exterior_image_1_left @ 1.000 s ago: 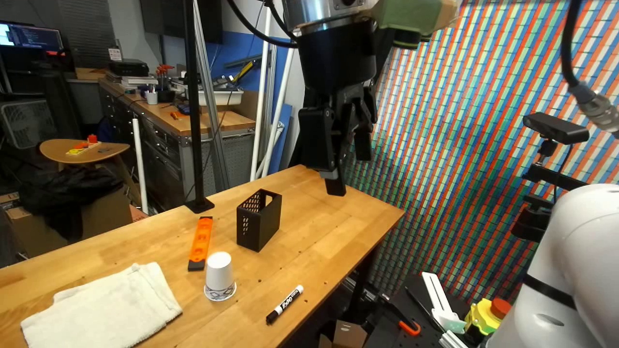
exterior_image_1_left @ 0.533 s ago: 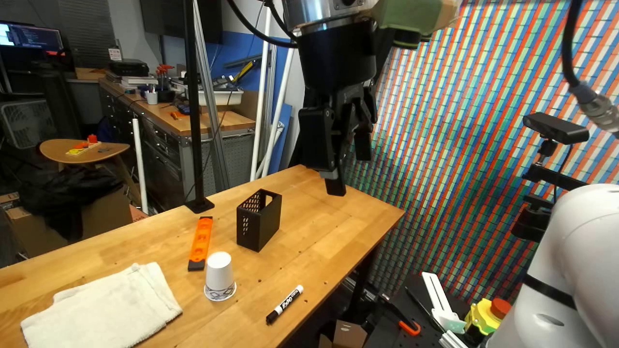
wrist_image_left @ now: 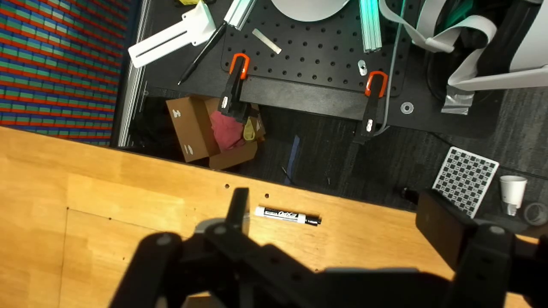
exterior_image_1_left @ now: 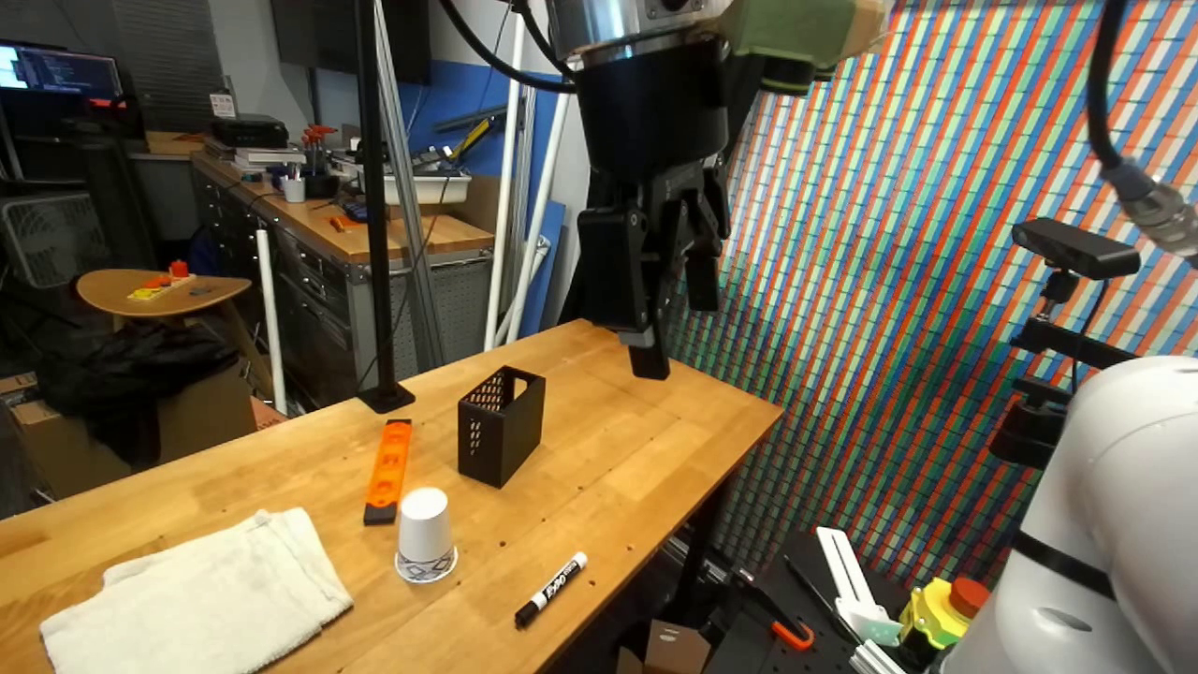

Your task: Put the white towel in the black box

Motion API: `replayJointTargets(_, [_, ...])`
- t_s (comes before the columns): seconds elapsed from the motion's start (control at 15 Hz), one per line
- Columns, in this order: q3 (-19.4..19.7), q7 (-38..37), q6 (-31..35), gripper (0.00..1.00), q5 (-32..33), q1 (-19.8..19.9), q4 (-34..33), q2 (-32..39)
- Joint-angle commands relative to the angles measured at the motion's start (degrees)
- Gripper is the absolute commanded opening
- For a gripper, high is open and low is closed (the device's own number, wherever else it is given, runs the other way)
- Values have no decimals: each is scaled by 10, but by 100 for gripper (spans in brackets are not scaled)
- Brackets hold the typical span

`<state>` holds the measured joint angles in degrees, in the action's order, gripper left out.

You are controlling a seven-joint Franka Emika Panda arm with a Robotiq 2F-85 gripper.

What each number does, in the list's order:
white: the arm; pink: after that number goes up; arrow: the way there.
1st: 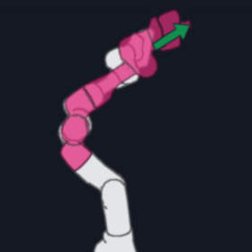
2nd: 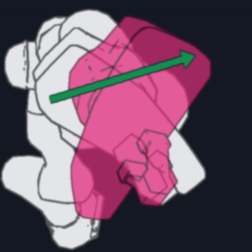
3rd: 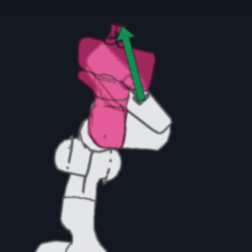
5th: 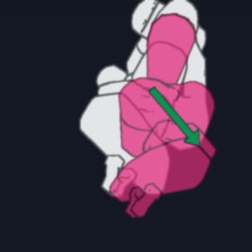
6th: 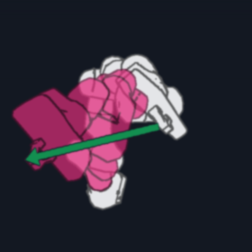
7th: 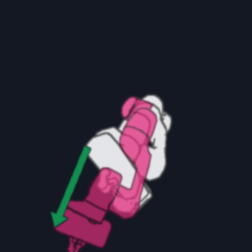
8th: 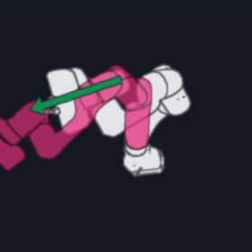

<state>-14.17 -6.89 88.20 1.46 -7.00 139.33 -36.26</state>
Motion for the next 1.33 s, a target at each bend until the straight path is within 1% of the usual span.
replayJointTargets(0.0, [8, -5, -1, 100, 4, -10, -1, 2])
replayJointTargets(0.33, [5, -8, -1, 100, 1, -12, -3, 8])
replayJointTargets(0.67, [-26, -7, 8, 100, 4, -37, -48, 82])
replayJointTargets(0.87, [-55, -1, 39, 100, 14, -61, -96, 158])
replayJointTargets(1.07, [-81, 9, 89, 100, 39, -80, -158, 248])
replayJointTargets(1.27, [-95, 22, 143, 100, 100, -93, -236, 351])
